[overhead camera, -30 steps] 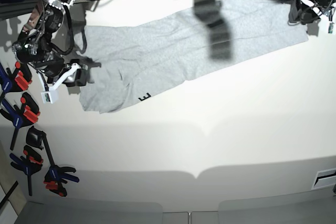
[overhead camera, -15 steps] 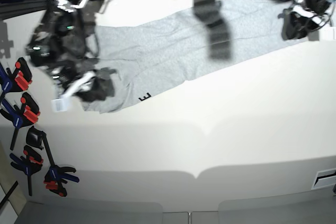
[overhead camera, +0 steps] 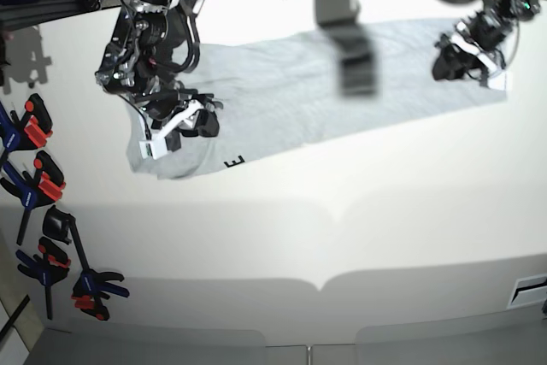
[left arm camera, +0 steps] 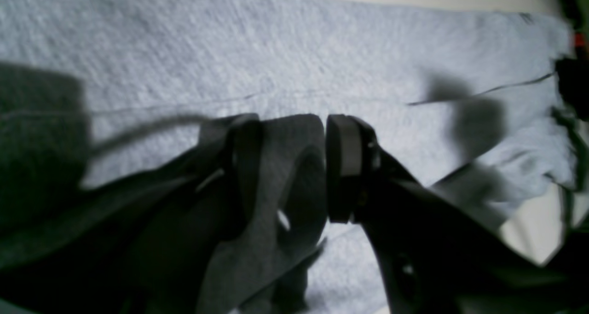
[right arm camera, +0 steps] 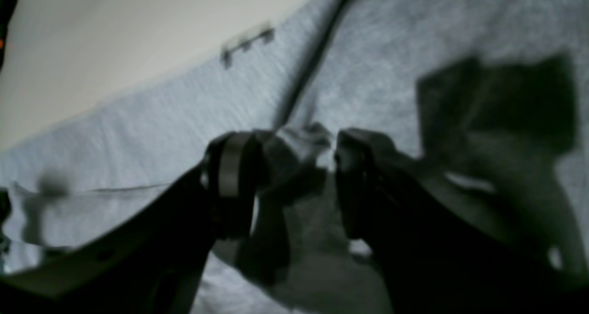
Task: Fold the T-shirt properly
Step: 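Hold the stretched shirt ends with both grippers, keeping it taut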
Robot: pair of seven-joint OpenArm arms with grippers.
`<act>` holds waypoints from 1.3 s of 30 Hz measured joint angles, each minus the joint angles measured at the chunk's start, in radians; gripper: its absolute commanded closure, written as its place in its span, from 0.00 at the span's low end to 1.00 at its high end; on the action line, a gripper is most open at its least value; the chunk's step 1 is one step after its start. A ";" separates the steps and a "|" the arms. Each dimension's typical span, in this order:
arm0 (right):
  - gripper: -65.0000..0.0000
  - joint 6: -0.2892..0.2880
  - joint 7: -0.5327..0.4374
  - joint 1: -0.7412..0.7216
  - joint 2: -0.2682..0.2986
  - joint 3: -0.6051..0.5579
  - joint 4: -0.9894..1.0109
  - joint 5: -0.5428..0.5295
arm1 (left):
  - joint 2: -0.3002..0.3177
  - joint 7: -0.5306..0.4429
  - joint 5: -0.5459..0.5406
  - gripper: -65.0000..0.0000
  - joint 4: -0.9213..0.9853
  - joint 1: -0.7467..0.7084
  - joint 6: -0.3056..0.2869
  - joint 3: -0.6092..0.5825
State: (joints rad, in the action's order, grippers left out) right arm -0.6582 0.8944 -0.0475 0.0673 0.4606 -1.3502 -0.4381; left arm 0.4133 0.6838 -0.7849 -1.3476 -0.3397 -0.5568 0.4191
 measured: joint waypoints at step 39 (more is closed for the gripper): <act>0.59 -0.019 0.098 0.000 0.002 0.001 -0.040 -0.055 | 0.347 0.203 -0.096 0.45 0.137 0.106 0.124 0.055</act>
State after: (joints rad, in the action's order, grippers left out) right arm -0.6777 0.9928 -0.0475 0.0692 0.4618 -1.3903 -0.4927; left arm 0.7601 0.8871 -0.8810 -1.2110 -0.2340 -0.4332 0.4736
